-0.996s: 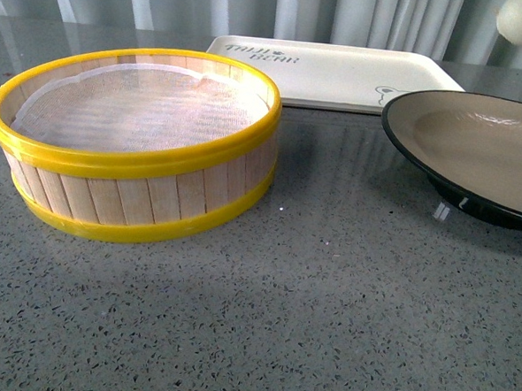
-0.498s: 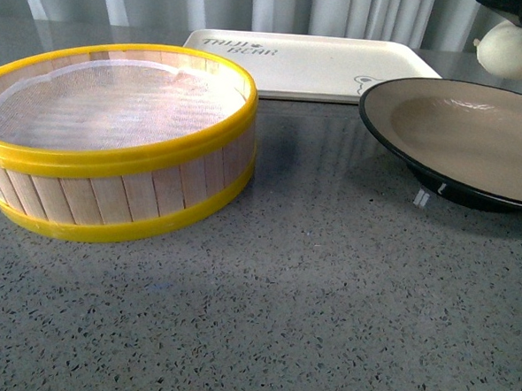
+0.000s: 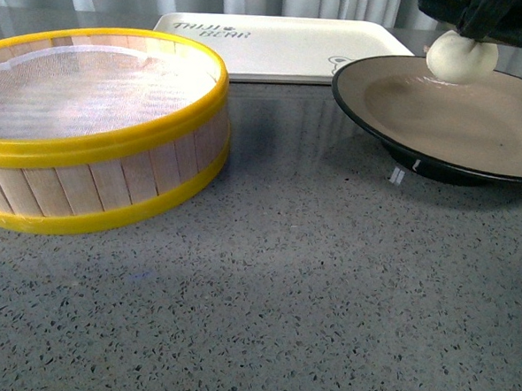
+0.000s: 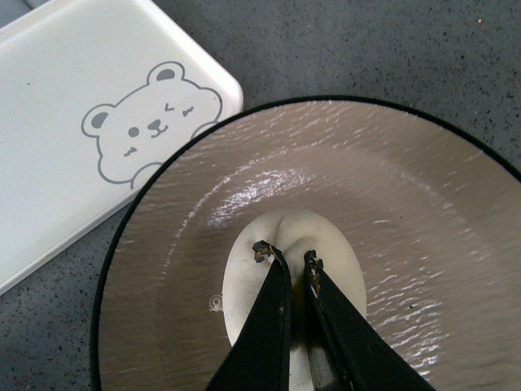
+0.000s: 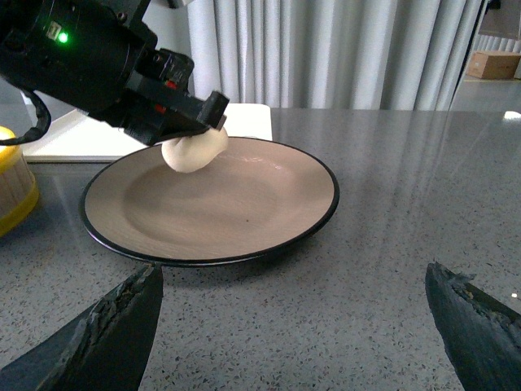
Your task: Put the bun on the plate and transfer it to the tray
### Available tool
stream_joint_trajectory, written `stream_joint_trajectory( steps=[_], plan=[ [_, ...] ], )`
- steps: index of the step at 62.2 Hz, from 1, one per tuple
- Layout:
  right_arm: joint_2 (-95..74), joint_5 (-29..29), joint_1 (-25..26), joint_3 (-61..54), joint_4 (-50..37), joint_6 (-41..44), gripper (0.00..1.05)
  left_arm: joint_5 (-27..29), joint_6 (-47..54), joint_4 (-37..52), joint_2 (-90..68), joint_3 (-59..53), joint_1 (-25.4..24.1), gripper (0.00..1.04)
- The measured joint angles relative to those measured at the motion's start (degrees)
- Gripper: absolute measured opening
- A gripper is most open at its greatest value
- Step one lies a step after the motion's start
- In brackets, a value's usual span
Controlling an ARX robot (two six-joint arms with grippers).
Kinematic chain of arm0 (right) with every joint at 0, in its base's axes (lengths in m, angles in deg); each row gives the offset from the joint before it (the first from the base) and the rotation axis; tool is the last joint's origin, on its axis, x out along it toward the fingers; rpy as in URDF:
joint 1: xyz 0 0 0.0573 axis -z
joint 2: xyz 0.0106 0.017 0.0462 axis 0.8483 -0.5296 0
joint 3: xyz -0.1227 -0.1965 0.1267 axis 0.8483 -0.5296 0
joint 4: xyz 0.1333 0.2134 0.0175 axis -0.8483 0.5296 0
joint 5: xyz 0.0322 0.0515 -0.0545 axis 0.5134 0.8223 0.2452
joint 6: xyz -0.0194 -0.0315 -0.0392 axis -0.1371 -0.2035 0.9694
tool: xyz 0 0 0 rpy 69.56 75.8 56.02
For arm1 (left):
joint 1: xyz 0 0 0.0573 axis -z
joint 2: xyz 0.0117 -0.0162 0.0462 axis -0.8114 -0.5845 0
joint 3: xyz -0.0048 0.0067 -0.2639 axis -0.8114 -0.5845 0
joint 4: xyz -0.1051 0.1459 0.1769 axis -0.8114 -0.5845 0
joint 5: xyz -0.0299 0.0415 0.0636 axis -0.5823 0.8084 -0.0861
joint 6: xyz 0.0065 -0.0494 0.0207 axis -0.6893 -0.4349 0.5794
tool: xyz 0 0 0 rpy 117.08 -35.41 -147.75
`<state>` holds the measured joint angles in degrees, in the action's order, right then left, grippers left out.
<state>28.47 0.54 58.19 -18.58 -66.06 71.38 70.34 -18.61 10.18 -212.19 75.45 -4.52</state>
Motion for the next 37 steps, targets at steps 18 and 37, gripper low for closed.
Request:
stream_joint_trajectory(
  steps=[18, 37],
  plan=[
    [0.0, 0.0, 0.0, 0.0, 0.0, 0.0, 0.96, 0.1, 1.0, -0.5, -0.2, -2.1, 0.0, 0.04],
    [0.0, 0.0, 0.0, 0.0, 0.0, 0.0, 0.96, -0.1, 0.1, -1.1, -0.3, -2.0, 0.0, 0.3]
  ],
)
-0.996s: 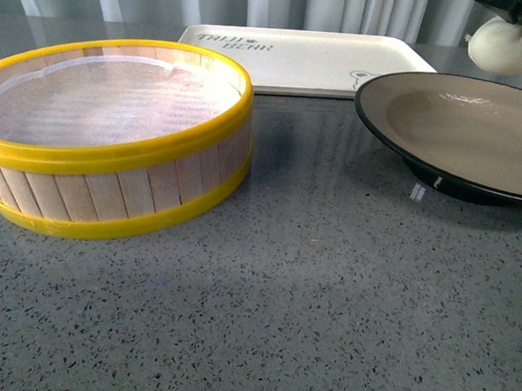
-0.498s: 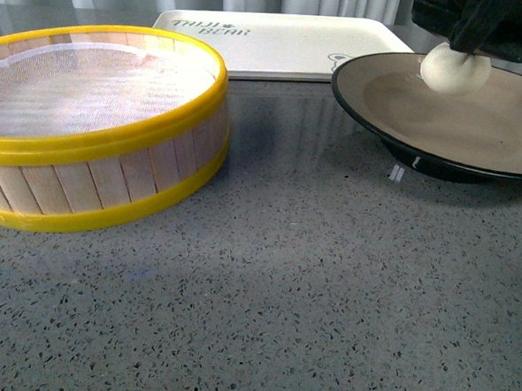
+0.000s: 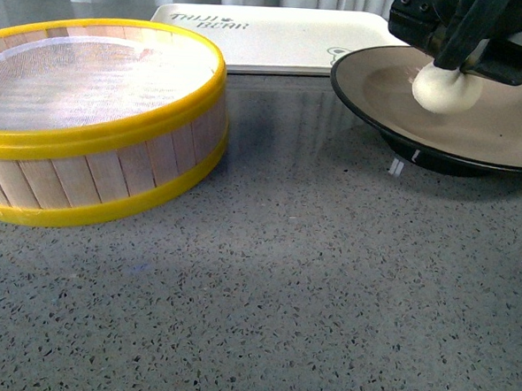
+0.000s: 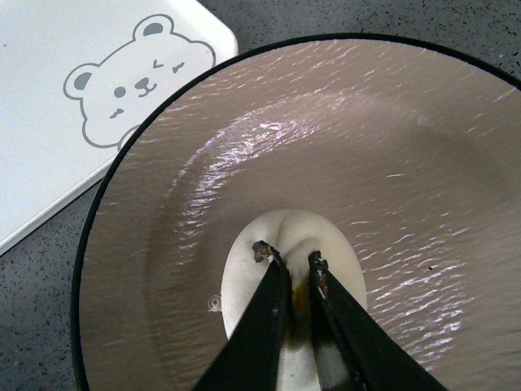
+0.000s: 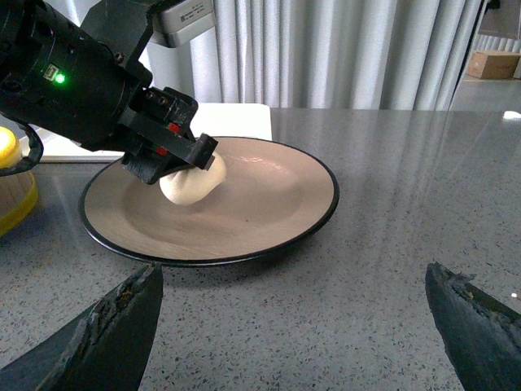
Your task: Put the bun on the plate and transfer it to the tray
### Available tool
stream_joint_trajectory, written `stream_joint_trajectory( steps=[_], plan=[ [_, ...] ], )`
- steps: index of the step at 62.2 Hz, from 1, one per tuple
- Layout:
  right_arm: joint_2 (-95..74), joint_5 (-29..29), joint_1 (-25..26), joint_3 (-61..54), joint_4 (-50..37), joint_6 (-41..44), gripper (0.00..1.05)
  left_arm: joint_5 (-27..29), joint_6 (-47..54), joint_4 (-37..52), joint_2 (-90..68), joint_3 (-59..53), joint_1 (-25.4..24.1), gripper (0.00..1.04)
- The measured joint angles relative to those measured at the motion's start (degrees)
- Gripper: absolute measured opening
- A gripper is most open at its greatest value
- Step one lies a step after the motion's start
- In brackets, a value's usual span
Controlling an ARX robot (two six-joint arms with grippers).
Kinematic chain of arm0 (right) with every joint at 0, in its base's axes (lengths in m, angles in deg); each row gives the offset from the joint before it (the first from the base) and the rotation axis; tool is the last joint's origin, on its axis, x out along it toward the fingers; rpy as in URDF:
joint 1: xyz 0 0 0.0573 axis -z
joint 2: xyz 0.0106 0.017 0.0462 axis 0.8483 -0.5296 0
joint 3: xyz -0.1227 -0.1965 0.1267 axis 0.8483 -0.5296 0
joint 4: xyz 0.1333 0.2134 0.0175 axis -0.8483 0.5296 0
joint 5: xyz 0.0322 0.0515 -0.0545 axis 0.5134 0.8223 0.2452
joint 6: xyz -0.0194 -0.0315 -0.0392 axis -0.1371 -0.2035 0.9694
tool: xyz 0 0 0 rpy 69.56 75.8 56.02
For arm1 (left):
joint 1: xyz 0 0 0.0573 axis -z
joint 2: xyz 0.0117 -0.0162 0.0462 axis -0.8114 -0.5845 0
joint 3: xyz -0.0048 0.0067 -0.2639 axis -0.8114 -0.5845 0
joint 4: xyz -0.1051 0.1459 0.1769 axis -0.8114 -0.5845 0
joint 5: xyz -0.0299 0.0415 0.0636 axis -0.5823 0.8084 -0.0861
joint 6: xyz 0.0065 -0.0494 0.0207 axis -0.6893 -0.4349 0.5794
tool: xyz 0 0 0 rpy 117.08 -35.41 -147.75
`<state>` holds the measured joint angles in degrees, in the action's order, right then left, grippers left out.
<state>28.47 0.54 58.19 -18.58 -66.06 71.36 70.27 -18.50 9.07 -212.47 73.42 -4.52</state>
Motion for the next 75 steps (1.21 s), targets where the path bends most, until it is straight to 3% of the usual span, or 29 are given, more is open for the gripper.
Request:
stream_joint_trajectory(
  steps=[28, 50, 75],
  plan=[
    [0.0, 0.0, 0.0, 0.0, 0.0, 0.0, 0.96, -2.0, -4.1, -1.1, 0.3, 1.5, -0.6, 0.99],
    [0.0, 0.0, 0.0, 0.0, 0.0, 0.0, 0.96, -2.4, -5.6, 2.8, 8.5, -3.1, -4.2, 0.98],
    [0.0, 0.0, 0.0, 0.0, 0.0, 0.0, 0.96, 0.5, -3.4, 9.9, 38.7, -31.7, -18.2, 0.98]
  ],
)
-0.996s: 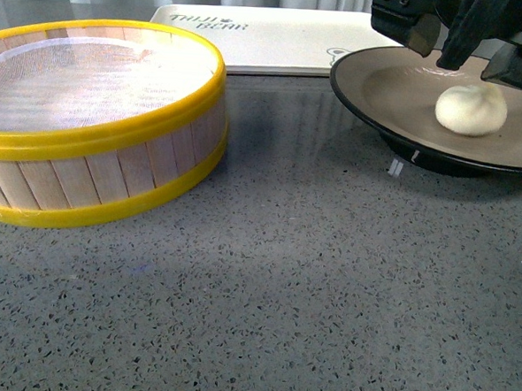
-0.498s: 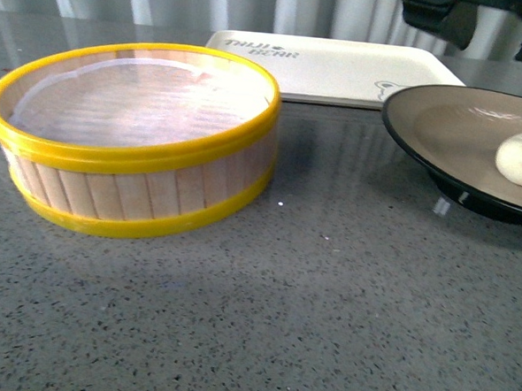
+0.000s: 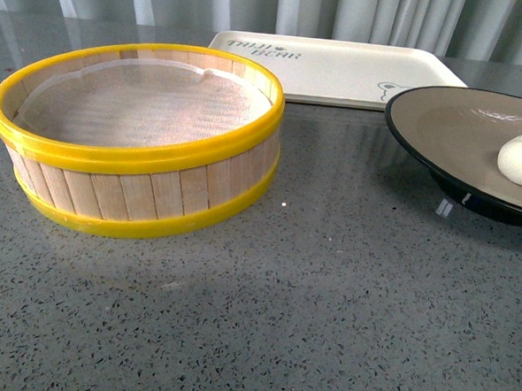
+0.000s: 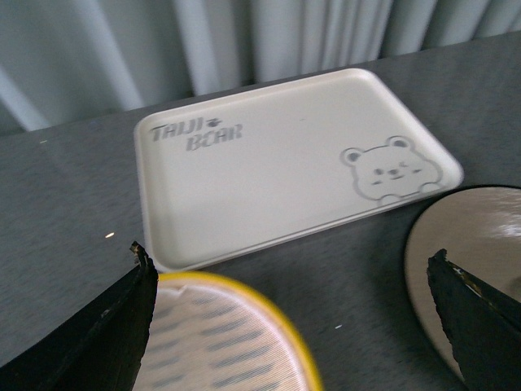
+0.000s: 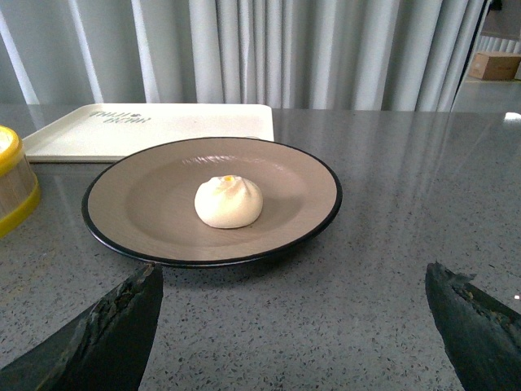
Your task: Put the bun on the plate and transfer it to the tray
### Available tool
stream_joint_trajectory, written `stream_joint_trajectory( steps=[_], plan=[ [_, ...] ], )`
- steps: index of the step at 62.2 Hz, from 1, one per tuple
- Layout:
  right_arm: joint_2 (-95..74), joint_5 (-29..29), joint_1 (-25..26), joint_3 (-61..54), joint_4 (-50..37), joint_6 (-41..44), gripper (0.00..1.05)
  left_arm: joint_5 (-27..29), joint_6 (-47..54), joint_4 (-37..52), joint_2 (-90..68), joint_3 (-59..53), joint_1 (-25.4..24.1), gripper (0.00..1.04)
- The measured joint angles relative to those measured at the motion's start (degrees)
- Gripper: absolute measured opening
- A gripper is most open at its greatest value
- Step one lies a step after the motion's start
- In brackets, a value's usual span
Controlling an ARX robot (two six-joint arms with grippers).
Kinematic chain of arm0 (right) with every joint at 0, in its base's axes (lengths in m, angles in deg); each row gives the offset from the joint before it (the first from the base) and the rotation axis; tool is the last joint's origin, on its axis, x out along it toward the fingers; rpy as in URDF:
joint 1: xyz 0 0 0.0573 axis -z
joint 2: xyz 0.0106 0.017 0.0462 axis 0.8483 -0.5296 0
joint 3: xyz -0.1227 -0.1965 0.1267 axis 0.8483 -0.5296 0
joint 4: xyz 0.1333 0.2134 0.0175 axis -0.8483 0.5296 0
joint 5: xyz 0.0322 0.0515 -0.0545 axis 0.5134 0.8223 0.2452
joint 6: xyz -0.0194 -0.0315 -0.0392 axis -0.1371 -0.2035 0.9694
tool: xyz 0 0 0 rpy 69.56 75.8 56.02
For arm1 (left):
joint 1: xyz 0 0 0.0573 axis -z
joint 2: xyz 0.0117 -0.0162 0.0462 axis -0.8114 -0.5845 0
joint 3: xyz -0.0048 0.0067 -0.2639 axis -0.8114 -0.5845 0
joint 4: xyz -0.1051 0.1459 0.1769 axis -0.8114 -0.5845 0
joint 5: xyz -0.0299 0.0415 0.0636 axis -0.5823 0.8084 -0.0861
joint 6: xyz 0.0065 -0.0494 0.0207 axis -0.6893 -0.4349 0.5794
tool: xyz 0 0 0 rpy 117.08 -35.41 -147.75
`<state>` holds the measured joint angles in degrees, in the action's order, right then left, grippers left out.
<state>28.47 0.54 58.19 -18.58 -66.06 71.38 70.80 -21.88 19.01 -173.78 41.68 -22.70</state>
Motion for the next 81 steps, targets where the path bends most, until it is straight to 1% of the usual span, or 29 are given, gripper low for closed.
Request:
stream_joint_trajectory(
  steps=[7, 13, 17, 22, 24, 26, 29, 32, 34, 39, 41, 45, 46, 50, 53, 55, 57, 81],
  plan=[
    [0.0, 0.0, 0.0, 0.0, 0.0, 0.0, 0.96, 0.4, 0.4, 0.5, 7.8, -8.8, -3.6, 0.98],
    [0.0, 0.0, 0.0, 0.0, 0.0, 0.0, 0.96, 0.4, 0.3, 0.1, 15.8, -16.3, -7.8, 0.98],
    [0.0, 0.0, 0.0, 0.0, 0.0, 0.0, 0.96, 0.3, 0.3, -0.8, 20.2, -20.0, -10.6, 0.98],
    [0.0, 0.0, 0.0, 0.0, 0.0, 0.0, 0.96, -0.1, 0.2, -1.6, 23.5, -22.7, -12.8, 0.98],
    [0.0, 0.0, 0.0, 0.0, 0.0, 0.0, 0.96, 0.2, 0.5, -0.2, 24.9, -24.4, -13.4, 0.97],
    [0.0, 0.0, 0.0, 0.0, 0.0, 0.0, 0.96, -0.4, 0.5, 5.3, 26.8, -27.6, -14.5, 0.92],
    [0.0, 0.0, 0.0, 0.0, 0.0, 0.0, 0.96, -2.8, 0.6, 15.0, 30.1, -33.6, -16.6, 0.83],
    [0.0, 0.0, 0.0, 0.0, 0.0, 0.0, 0.96, -4.7, 0.6, 20.9, 33.0, -38.1, -18.4, 0.76],
    [0.0, 0.0, 0.0, 0.0, 0.0, 0.0, 0.96, -6.2, 0.6, 24.5, 35.9, -42.1, -20.2, 0.68],
    [0.0, 0.0, 0.0, 0.0, 0.0, 0.0, 0.96, -9.0, 0.6, 25.8, 40.7, -47.8, -23.4, 0.56],
    [0.0, 0.0, 0.0, 0.0, 0.0, 0.0, 0.96, -11.1, 0.6, 25.8, 43.1, -50.6, -25.6, 0.49],
    [0.0, 0.0, 0.0, 0.0, 0.0, 0.0, 0.96, -15.3, 0.6, 25.6, 46.3, -54.2, -29.3, 0.38],
    [0.0, 0.0, 0.0, 0.0, 0.0, 0.0, 0.96, -15.5, 0.6, 25.6, 46.8, -54.8, -29.6, 0.36],
    [0.0, 0.0, 0.0, 0.0, 0.0, 0.0, 0.96, -15.6, 0.6, 26.0, 49.2, -57.7, -31.1, 0.24],
    [0.0, 0.0, 0.0, 0.0, 0.0, 0.0, 0.96, -15.8, 0.6, 26.3, 50.4, -58.9, -31.3, 0.17],
    [0.0, 0.0, 0.0, 0.0, 0.0, 0.0, 0.96, -16.1, 0.6, 26.7, 51.6, -60.3, -31.3, 0.07],
    [0.0, 0.0, 0.0, 0.0, 0.0, 0.0, 0.96, -16.2, 0.4, 26.8, 52.3, -61.2, -31.3, 0.04],
    [0.0, 0.0, 0.0, 0.0, 0.0, 0.0, 0.96, -16.2, 0.6, 26.4, 60.3, -68.6, -31.4, 0.04]
  ],
)
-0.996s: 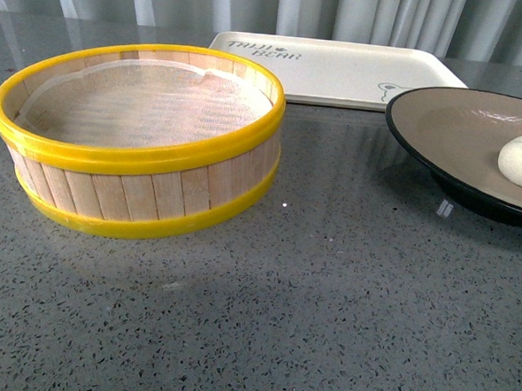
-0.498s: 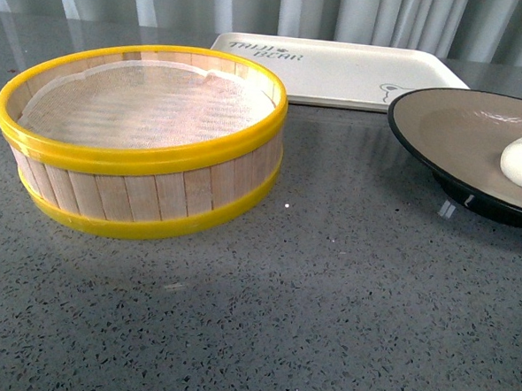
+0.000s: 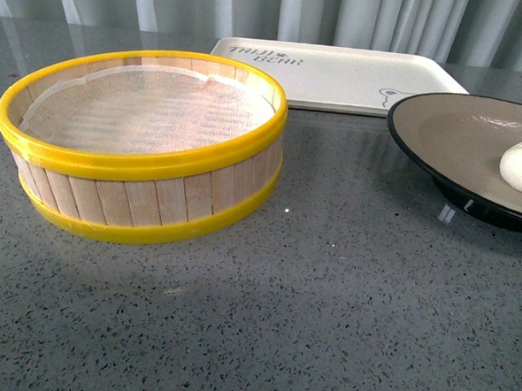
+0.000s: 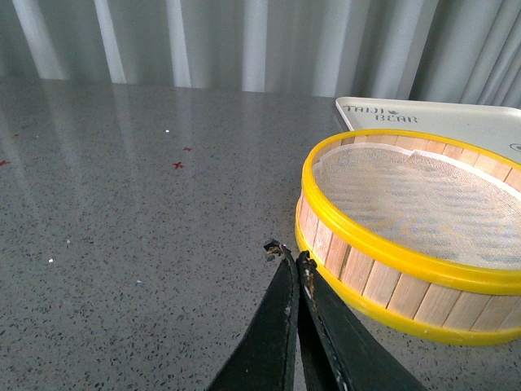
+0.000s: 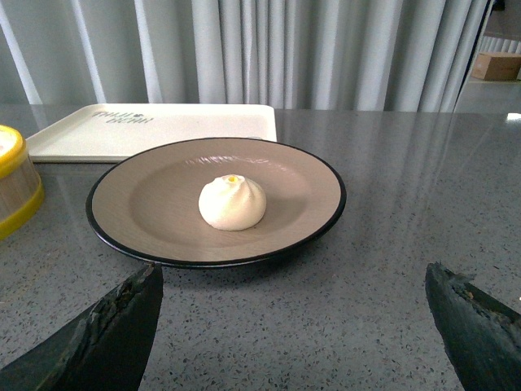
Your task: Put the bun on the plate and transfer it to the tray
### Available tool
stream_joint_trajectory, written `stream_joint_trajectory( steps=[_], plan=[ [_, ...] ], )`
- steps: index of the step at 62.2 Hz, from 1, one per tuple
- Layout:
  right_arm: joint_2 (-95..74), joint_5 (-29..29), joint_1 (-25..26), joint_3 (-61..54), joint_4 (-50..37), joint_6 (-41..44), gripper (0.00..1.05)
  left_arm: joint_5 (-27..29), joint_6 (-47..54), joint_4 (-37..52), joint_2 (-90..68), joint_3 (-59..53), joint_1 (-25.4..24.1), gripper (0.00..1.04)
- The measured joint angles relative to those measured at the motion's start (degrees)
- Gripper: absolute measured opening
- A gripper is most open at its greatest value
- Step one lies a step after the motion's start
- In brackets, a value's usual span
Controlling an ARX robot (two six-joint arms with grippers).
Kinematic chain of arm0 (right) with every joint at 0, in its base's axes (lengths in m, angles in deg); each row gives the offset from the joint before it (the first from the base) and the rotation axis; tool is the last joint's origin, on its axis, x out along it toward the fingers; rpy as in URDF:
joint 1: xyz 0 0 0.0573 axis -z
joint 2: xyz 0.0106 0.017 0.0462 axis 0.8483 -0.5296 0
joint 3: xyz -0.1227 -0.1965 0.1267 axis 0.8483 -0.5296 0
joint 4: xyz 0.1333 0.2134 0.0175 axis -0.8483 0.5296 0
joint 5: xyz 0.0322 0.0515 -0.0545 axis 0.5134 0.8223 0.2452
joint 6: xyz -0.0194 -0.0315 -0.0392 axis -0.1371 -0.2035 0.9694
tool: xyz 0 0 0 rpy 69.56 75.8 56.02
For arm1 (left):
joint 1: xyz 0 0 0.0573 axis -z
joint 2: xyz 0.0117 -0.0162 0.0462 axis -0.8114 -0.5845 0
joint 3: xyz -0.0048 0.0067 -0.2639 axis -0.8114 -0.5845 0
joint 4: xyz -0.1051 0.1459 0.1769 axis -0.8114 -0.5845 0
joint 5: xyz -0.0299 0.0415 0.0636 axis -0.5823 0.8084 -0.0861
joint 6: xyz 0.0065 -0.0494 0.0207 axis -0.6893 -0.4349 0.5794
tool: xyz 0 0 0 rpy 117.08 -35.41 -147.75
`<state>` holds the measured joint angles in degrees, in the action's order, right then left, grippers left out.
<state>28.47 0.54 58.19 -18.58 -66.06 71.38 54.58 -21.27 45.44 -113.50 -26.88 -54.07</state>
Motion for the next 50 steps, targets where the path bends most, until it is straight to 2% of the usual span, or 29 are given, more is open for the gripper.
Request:
stream_joint_trajectory(
  steps=[50],
  plan=[
    [0.0, 0.0, 0.0, 0.0, 0.0, 0.0, 0.96, 0.0, 0.0, -8.0, 14.8, -5.1, 0.0, 0.04]
  ],
)
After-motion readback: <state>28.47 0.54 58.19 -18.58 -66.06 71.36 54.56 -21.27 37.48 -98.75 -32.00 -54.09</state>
